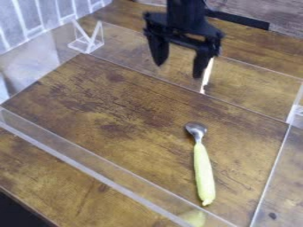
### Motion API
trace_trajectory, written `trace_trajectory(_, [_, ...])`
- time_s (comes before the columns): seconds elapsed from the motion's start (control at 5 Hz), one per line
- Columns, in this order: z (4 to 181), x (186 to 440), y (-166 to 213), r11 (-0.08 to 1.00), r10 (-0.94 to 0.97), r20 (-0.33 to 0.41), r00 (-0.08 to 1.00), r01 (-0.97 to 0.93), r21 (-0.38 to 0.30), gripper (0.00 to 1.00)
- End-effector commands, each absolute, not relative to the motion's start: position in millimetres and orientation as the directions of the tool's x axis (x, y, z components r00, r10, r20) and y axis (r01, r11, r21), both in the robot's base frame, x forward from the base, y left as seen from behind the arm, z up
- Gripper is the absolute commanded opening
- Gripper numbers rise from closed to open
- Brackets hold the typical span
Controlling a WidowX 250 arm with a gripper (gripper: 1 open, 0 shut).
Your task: Move the green spoon to the right
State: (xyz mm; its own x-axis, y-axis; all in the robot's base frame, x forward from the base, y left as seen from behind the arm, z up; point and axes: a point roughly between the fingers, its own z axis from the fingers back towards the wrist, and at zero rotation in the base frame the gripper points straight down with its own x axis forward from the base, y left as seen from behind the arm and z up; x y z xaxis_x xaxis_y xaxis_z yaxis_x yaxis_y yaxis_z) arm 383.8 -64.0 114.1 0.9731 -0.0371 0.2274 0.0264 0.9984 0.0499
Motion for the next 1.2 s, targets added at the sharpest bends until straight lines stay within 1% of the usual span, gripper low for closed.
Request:
trace_trajectory(0.0, [130.8, 393.7, -81.0, 0.999, -0.021, 0.295, 0.955, 0.009, 0.041, 1.0])
trace_trajectory(0.2, [133.2, 388.5, -83.0, 0.999, 0.005, 0.265, 0.964, -0.018, 0.047, 1.0])
trace_trajectory(0.6, [116.3, 387.4, -74.4, 0.997, 0.041, 0.243, 0.969, -0.055, 0.053, 1.0])
trace_trajectory(0.8, [104.1, 396.8, -75.7, 0.998, 0.021, 0.237, 0.971, -0.035, 0.056, 1.0])
trace_trajectory(1.0, [98.4, 402.7, -70.5, 0.998, 0.002, 0.241, 0.971, -0.016, 0.057, 1.0])
